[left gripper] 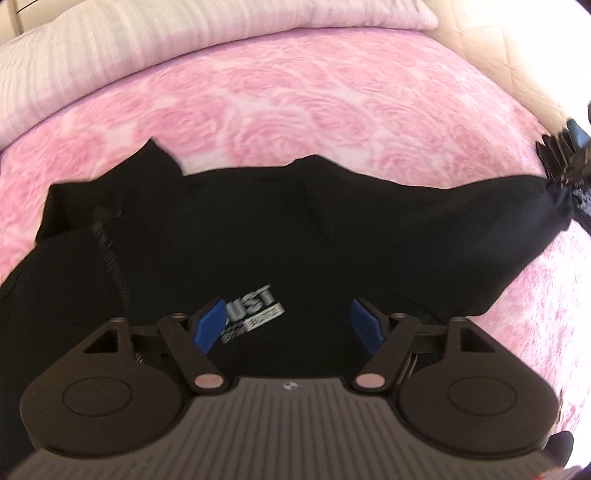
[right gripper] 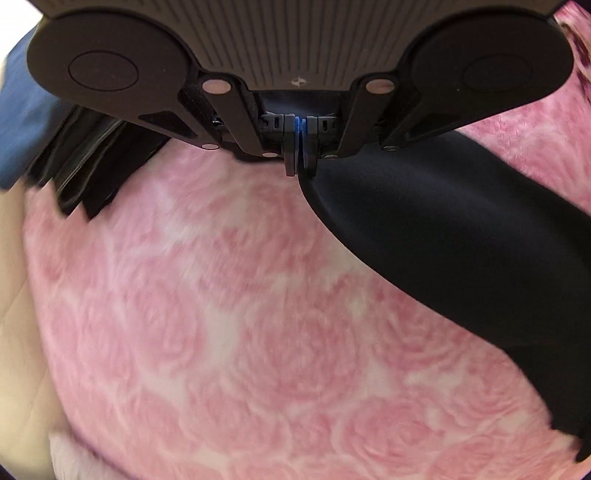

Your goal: Fold clothes

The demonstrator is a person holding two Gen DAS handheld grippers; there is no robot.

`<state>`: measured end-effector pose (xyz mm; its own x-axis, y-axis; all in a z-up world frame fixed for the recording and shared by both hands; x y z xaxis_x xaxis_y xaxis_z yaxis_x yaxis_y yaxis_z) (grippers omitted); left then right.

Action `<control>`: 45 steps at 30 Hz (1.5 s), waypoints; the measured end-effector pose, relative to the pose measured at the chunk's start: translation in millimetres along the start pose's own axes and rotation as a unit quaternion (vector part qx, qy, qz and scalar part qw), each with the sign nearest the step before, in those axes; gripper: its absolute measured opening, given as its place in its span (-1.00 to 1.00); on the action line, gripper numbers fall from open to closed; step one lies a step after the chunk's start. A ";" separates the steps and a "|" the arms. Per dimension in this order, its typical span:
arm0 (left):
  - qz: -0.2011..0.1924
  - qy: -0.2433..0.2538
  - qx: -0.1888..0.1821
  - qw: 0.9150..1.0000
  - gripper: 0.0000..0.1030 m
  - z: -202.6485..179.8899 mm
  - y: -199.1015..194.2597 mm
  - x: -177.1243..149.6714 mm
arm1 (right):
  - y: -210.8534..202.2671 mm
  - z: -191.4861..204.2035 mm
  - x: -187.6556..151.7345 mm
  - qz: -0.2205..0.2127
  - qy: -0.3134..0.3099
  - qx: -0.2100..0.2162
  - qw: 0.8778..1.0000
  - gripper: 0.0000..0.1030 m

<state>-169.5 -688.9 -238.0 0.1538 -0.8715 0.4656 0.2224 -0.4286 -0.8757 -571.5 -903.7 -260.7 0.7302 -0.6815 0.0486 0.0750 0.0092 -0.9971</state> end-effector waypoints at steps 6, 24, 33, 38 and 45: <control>-0.008 -0.023 0.035 0.999 0.42 45.0 -3.1 -15.5 | 0.6 30.0 14.6 -0.022 -0.007 -0.018 1.000 -0.32; -0.041 -0.015 0.130 0.991 0.35 216.6 52.0 -0.9 | 20.3 227.9 173.7 -0.123 -0.148 0.208 0.959 -0.12; -0.025 0.091 0.106 0.990 0.21 239.5 116.7 10.8 | 70.3 295.2 229.0 -0.142 -0.212 0.209 0.944 0.07; -0.020 0.071 0.049 0.996 -0.38 251.5 119.9 5.4 | 78.4 293.1 233.5 -0.124 -0.222 0.191 0.948 0.06; -0.049 0.091 0.084 0.991 -0.97 240.3 100.3 3.8 | 67.3 273.2 221.6 -0.124 -0.198 0.201 0.951 -0.92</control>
<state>84.7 -678.0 -293.4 -0.0490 -0.8623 0.5040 0.3867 -0.4816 -0.7865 -219.2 -854.2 -301.3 0.8483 -0.3717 0.3770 0.4745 0.2177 -0.8529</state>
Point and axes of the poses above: each gripper's, at about its wrist camera, not at the fingertips, and y roughly the way its jaws point, z to its left, x to its top, the point moved 1 cm from there along y, roughly the way its jaws point, and after that the axes turned 15 degrees about x, right-handed, at the moved point
